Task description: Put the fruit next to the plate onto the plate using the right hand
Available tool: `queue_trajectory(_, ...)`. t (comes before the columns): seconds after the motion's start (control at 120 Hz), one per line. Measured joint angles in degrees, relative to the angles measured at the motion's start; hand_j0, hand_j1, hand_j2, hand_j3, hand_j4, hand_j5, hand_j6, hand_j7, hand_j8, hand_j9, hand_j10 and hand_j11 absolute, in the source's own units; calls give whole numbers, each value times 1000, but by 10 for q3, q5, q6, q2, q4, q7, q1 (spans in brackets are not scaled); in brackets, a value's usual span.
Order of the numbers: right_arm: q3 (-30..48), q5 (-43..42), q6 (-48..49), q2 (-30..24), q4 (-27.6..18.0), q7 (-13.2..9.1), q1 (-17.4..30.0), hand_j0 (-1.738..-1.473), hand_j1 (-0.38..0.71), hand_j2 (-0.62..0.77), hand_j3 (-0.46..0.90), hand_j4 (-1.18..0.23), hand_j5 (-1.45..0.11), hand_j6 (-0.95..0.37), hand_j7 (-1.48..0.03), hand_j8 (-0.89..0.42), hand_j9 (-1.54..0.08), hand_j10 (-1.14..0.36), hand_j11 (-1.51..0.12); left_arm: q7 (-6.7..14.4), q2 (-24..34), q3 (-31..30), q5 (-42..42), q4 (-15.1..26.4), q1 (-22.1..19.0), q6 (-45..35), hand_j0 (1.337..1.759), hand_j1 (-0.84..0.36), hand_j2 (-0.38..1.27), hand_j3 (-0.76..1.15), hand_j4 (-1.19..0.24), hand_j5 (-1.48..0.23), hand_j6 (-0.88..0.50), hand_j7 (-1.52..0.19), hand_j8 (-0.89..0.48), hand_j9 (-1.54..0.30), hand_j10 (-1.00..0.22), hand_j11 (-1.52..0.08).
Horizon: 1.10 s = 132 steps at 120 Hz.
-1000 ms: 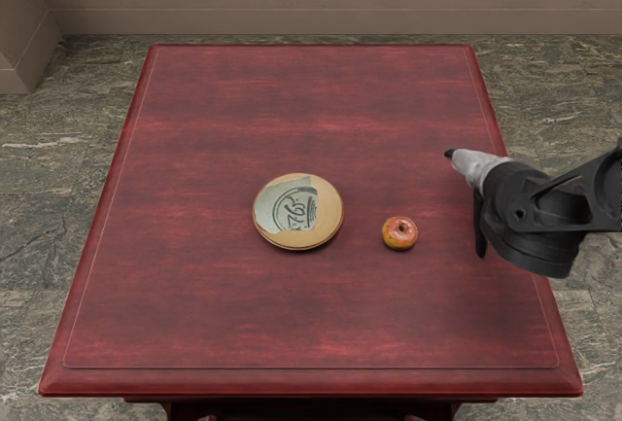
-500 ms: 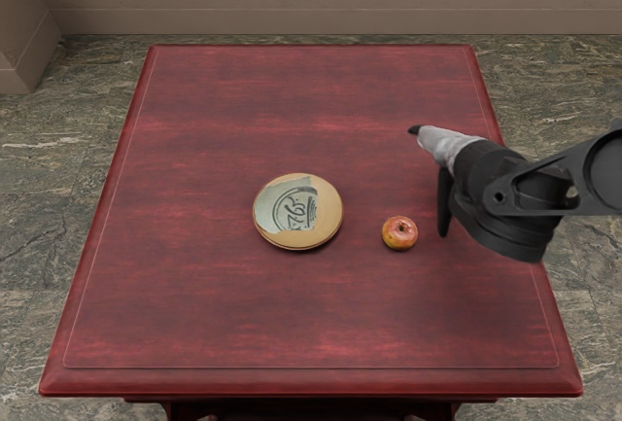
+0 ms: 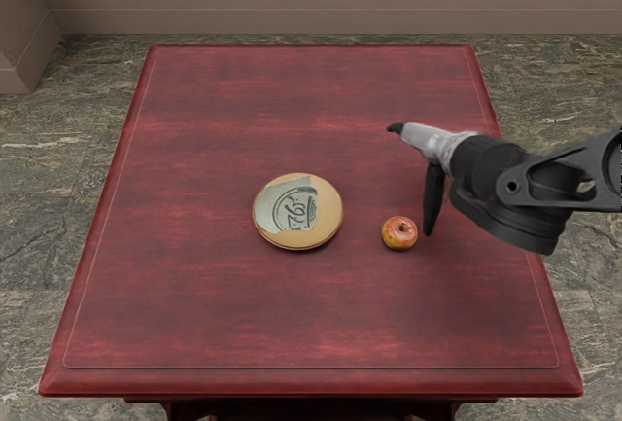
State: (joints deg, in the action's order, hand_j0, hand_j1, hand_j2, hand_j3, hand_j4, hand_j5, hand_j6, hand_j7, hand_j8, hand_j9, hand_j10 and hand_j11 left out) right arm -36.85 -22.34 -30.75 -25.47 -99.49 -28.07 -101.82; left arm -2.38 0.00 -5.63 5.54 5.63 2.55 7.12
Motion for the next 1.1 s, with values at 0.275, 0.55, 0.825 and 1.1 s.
queue_trajectory(0.275, 0, -20, -1, 17, 0, 4, 26, -1658, -308, -6, 0, -35, -45, -36, -45, -36, -45, -35, -45, 0, 0, 0, 0, 0, 0, 0, 1658, 73, 46, 0, -230, -299, -230, -299, -230, -299, -230, -299)
queue_trajectory(0.55, 0, -99, -30, 40, 0, -28, 70, -1658, -287, -10, 0, -53, -68, -53, -68, -53, -68, -53, -68, 0, 0, 0, 0, 0, 0, 0, 1658, 73, 46, 0, -230, -299, -230, -299, -230, -299, -230, -299)
queue_trajectory(0.825, 0, -132, -42, 53, 0, -37, 104, -1658, -199, -24, 0, -126, -164, -127, -163, -127, -164, -126, -164, 0, 0, 0, 0, 0, 0, 0, 1658, 73, 46, 0, -230, -299, -230, -299, -230, -299, -230, -299)
queue_trajectory(1.1, 1, -134, -42, 46, 0, -37, 111, -1658, 39, -64, 0, -324, -421, -325, -421, -324, -421, -324, -421, 0, 0, 0, 0, 0, 0, 0, 1658, 73, 46, 0, -230, -299, -230, -299, -230, -299, -230, -299)
